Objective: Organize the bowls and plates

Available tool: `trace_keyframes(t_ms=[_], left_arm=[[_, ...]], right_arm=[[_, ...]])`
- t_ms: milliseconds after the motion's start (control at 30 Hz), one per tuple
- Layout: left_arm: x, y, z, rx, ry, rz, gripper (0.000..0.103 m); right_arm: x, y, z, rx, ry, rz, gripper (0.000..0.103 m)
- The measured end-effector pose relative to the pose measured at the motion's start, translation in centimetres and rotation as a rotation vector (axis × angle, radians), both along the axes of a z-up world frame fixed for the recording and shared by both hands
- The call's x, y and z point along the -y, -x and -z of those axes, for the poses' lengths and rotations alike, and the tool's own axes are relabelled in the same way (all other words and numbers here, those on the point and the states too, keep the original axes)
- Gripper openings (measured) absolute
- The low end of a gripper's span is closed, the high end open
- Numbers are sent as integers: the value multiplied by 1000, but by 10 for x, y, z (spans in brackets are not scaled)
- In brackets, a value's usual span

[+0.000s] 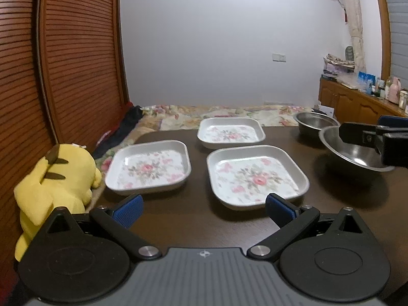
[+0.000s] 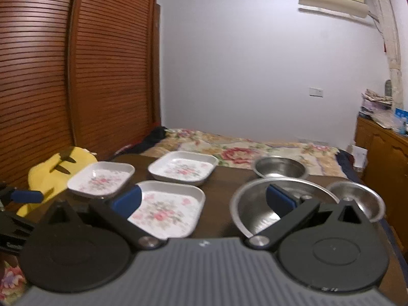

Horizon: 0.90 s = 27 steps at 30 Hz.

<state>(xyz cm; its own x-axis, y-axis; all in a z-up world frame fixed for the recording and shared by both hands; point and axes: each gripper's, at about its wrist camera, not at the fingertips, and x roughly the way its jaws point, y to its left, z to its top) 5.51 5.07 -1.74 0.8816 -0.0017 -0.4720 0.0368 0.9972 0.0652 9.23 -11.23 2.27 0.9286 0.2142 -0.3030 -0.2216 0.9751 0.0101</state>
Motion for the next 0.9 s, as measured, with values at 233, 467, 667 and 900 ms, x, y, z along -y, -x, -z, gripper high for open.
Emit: trace_keyframes(t_ms=[233,467,667,900], left_arm=[[-24,-28,-8,19,-3,-38,103],[-33,-47,-12,30,45,39,103],[-25,-62,0,-15,96,117,94],[-19,-80,20,-68,128,158,75]], right_arm=[[-20,-12,6,-7,14,-56,103],[-39,-27,18,-30,90,-90,101],[-48,-38,34,-91,109,-84,81],[-48,-50,47,-169,123,-40,60]])
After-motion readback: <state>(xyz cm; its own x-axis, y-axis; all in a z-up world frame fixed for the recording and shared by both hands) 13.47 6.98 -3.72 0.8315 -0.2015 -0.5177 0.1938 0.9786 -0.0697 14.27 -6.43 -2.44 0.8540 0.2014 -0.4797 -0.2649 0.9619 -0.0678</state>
